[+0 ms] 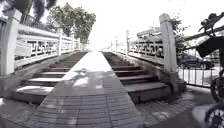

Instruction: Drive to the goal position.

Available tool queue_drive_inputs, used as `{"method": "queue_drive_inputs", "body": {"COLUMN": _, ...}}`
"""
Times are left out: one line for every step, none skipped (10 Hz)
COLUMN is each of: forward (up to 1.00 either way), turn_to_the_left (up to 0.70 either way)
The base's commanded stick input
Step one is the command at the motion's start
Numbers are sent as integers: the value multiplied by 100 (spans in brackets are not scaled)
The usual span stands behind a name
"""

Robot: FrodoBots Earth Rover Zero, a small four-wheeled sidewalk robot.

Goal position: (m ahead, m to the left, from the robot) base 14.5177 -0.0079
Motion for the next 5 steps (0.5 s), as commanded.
{"method": "queue_drive_inputs", "body": {"forward": 0, "turn_to_the_left": 0}}
{"method": "queue_drive_inputs", "body": {"forward": 0, "turn_to_the_left": 0}}
{"method": "queue_drive_inputs", "body": {"forward": 0, "turn_to_the_left": 0}}
{"method": "queue_drive_inputs", "body": {"forward": 0, "turn_to_the_left": 0}}
{"method": "queue_drive_inputs", "body": {"forward": 45, "turn_to_the_left": 0}}
